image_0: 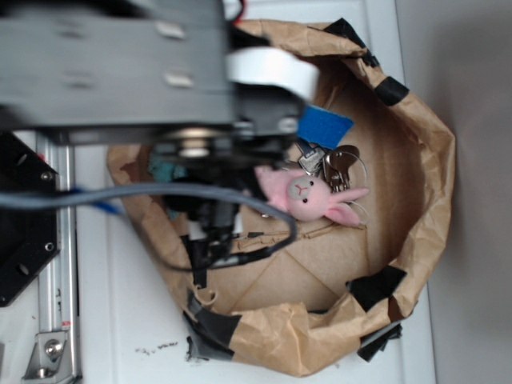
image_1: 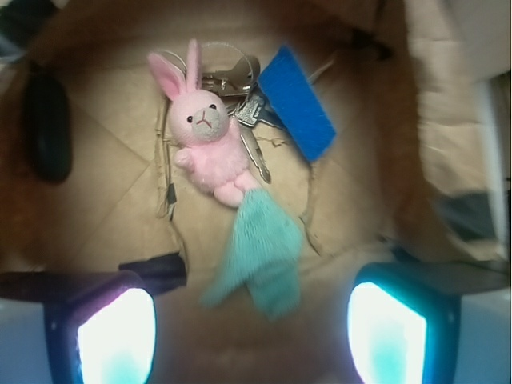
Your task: Grab the blue cloth.
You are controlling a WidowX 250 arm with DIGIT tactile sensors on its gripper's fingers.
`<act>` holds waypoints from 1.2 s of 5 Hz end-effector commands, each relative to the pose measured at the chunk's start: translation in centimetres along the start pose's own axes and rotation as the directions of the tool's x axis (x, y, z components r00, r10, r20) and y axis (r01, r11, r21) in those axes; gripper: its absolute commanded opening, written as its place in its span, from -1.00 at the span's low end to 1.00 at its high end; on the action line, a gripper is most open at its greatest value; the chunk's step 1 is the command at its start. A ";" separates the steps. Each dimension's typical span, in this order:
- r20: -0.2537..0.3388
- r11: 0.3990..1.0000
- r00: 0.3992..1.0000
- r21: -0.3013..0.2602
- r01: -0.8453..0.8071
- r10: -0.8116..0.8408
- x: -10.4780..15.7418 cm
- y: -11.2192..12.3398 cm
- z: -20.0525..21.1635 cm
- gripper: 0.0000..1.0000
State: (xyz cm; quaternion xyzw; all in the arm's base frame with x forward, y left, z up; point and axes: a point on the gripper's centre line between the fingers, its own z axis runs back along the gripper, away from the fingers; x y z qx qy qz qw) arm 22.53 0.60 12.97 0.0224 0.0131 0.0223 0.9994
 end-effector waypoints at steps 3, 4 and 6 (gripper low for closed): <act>-0.093 0.992 0.988 -0.022 0.124 -0.125 -3.3 -0.4 -9.9 1.00; -0.091 0.993 0.989 -0.026 0.113 -0.115 -2.3 0.9 -9.7 1.00; -0.084 0.997 0.995 -0.046 0.055 -0.059 -1.6 2.6 -9.4 -1.00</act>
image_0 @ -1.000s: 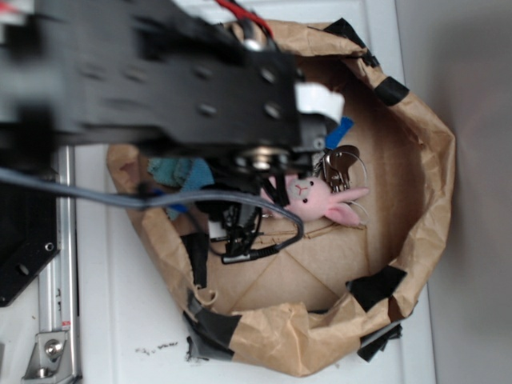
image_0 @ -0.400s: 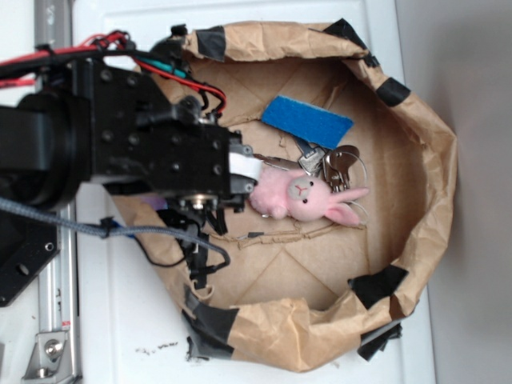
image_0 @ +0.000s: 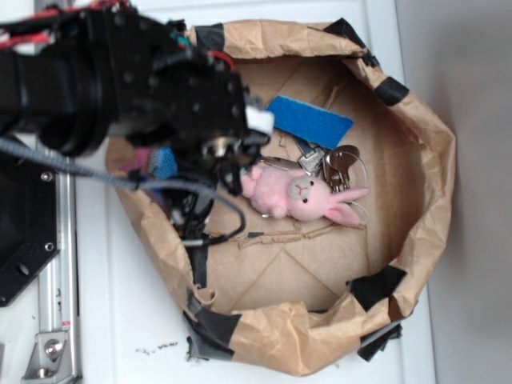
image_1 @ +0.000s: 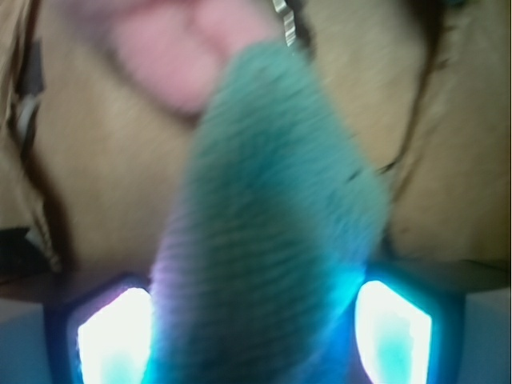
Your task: Grab the blue cloth.
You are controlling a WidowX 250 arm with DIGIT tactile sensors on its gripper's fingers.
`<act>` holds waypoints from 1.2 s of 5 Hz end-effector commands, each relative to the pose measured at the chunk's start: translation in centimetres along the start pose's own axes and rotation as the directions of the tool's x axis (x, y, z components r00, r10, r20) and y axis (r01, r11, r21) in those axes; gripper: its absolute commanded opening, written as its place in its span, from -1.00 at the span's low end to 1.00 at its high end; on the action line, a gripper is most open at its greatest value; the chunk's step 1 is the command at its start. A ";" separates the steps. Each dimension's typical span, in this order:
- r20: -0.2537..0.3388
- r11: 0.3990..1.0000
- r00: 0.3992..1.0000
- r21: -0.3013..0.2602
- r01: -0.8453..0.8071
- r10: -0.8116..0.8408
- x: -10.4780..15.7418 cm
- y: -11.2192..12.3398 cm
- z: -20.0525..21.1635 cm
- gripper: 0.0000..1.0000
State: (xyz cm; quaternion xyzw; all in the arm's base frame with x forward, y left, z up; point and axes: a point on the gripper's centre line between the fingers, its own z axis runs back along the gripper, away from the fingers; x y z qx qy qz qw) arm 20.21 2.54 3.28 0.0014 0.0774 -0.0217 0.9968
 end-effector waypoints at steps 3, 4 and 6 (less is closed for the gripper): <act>0.074 0.998 0.996 0.012 -0.055 0.054 0.0 0.7 1.6 -1.00; 0.135 0.999 0.990 0.006 -0.038 0.036 0.0 0.6 3.0 -1.00; 0.332 0.990 0.939 0.072 -0.121 0.091 0.8 -1.0 12.0 -1.00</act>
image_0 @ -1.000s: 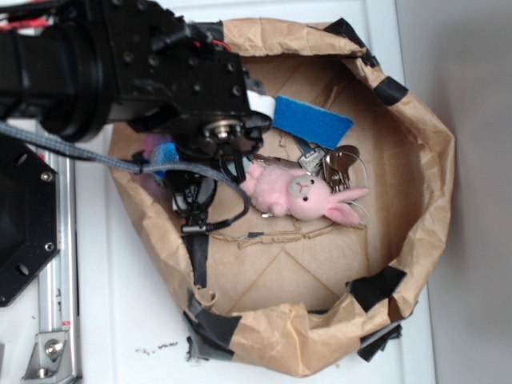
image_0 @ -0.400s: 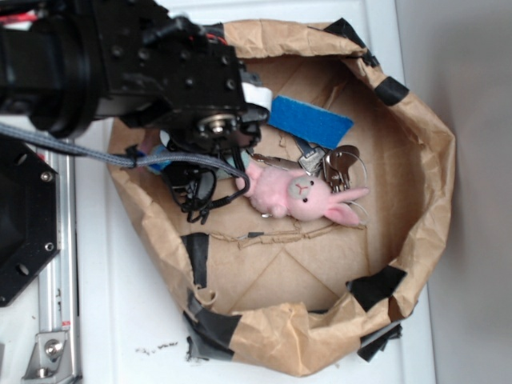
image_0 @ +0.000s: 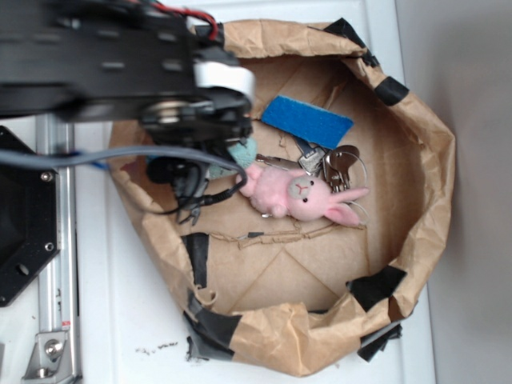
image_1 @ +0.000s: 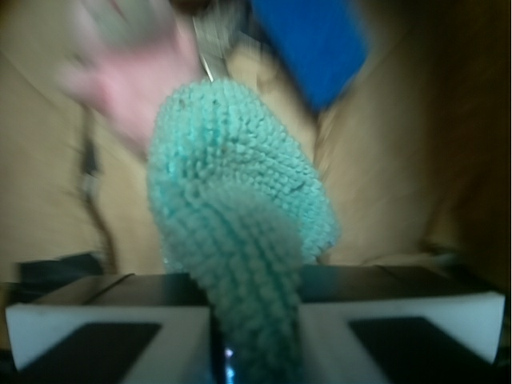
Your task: Grab the blue cloth.
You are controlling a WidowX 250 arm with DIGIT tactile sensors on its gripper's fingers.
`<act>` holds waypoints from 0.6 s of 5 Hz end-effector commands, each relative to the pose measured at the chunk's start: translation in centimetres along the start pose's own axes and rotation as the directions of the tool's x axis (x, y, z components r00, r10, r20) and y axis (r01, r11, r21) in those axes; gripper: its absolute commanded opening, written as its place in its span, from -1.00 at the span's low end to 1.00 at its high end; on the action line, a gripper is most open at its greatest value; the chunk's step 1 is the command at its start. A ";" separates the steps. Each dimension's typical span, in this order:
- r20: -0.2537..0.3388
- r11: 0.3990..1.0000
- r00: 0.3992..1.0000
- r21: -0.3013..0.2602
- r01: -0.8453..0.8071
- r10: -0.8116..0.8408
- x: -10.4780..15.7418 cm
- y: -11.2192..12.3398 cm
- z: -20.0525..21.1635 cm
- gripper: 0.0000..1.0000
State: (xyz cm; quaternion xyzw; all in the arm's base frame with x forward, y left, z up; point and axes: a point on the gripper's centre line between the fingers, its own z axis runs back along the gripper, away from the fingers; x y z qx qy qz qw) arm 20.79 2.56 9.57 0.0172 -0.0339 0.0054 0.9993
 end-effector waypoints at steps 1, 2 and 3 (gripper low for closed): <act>0.105 0.984 0.989 0.131 -0.117 0.104 4.2 -1.4 6.6 -1.00; 0.114 0.979 0.978 0.083 -0.184 0.174 4.2 -2.1 6.8 -1.00; 0.122 0.976 0.979 0.119 -0.181 0.166 4.4 -2.9 5.5 -1.00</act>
